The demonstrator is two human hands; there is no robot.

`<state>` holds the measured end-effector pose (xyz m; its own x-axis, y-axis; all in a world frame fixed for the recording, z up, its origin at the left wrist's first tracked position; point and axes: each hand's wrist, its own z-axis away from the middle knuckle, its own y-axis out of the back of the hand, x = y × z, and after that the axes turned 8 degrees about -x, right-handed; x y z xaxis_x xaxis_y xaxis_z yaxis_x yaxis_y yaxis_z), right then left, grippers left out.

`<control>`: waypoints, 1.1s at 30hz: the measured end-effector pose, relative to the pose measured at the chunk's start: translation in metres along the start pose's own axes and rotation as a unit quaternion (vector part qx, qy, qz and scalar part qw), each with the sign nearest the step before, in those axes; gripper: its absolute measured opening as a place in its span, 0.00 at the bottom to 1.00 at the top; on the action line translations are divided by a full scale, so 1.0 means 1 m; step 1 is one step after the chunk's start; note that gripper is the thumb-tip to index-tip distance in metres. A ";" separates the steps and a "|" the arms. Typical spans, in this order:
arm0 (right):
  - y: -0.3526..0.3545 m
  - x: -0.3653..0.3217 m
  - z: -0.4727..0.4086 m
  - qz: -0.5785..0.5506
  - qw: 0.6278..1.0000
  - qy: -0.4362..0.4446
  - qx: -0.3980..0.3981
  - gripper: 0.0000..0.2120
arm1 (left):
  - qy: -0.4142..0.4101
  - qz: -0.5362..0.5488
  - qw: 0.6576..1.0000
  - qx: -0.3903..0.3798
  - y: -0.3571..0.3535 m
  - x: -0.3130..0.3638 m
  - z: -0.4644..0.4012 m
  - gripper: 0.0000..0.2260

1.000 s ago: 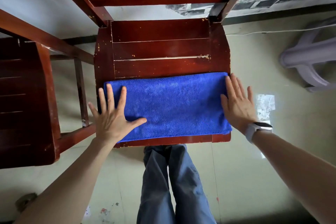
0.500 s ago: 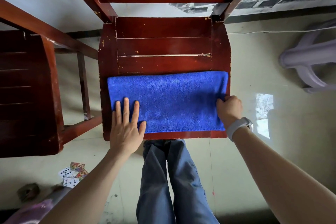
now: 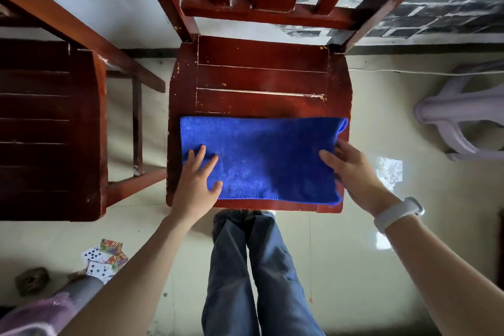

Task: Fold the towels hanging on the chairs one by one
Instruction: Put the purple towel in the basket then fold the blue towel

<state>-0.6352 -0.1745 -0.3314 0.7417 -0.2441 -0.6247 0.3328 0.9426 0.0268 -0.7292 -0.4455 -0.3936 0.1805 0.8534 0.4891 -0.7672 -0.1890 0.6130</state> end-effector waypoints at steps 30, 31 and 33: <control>-0.158 -0.072 -0.092 0.670 0.715 0.173 -0.099 0.14 | 0.182 0.344 0.905 0.174 0.009 -0.019 0.026 0.14; -0.159 -0.073 -0.094 0.681 0.701 0.185 -0.100 0.14 | 0.190 0.353 0.899 0.179 0.008 -0.020 0.025 0.14; -0.161 -0.071 -0.098 0.696 0.679 0.210 -0.101 0.15 | 0.201 0.370 0.889 0.178 0.006 -0.020 0.023 0.13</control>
<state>-0.7986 -0.2862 -0.3681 0.0104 0.9620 -0.2727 -0.6381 0.2164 0.7389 -0.7235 -0.4748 -0.3850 -0.5830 0.5218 0.6227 -0.3276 -0.8524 0.4076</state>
